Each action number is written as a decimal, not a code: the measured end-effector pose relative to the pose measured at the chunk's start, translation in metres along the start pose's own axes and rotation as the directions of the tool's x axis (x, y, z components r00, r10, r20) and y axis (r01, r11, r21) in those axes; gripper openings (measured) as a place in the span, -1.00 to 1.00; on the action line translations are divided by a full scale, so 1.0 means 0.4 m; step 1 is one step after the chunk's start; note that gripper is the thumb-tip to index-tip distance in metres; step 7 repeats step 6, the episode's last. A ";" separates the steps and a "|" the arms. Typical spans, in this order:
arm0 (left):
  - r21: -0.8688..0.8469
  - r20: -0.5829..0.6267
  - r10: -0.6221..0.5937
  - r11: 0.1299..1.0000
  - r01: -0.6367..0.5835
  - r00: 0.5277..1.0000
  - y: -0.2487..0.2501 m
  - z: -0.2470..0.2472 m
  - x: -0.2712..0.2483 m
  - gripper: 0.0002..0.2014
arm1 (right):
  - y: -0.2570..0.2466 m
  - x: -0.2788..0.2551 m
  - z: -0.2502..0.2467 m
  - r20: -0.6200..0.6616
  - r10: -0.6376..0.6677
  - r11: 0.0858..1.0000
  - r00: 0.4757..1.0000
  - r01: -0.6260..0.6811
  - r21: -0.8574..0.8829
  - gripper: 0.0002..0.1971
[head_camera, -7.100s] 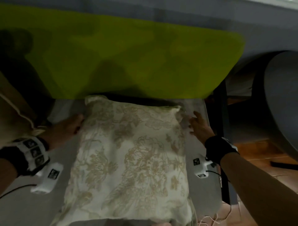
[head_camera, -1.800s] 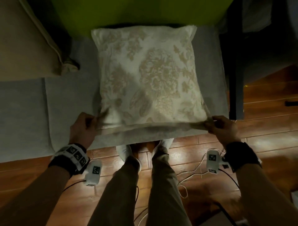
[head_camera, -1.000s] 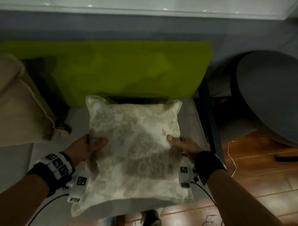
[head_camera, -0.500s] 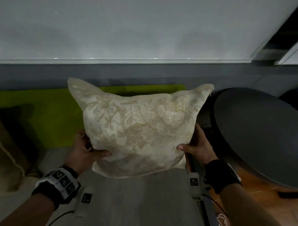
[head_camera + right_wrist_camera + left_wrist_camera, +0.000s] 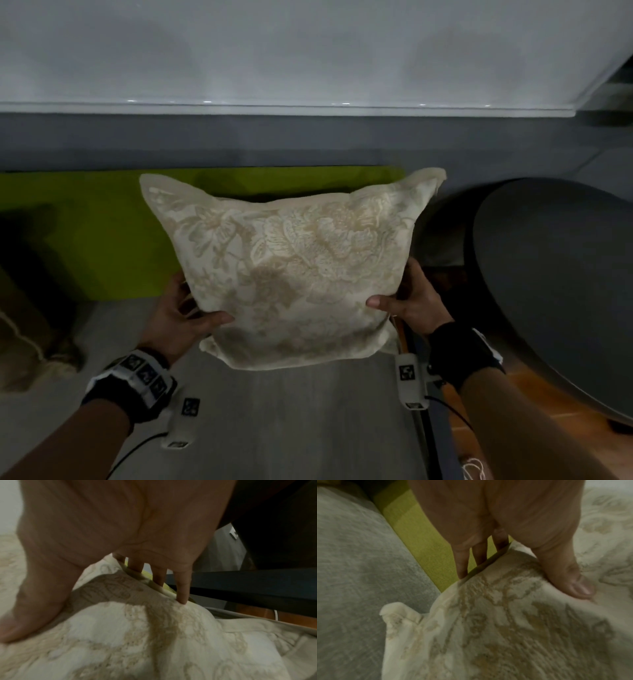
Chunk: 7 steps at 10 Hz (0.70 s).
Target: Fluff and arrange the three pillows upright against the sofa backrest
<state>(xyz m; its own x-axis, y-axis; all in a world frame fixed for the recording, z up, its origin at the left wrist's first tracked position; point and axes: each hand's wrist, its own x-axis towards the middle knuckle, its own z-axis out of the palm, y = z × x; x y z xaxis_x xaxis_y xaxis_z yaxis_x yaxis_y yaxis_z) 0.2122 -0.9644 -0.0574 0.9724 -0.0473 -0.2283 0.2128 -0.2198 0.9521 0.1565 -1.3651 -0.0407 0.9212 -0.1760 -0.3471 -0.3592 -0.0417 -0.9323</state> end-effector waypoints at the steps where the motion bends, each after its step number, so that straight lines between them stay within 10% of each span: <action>1: 0.029 0.005 -0.026 0.999 0.026 1.000 -0.002 -0.001 -0.009 -0.08 | 0.009 -0.002 0.011 -0.024 0.043 0.997 0.999 -0.045 -0.057 0.00; 4: 0.290 0.176 -0.177 0.949 0.121 0.968 0.081 -0.062 -0.020 0.14 | -0.049 -0.084 0.052 -0.144 0.138 0.894 0.980 -0.186 -0.408 0.08; 7: 0.474 0.170 -0.252 0.869 0.145 0.953 0.203 -0.177 -0.066 -0.13 | -0.100 -0.185 0.069 -0.139 -0.078 0.858 0.987 -0.004 -0.513 -0.01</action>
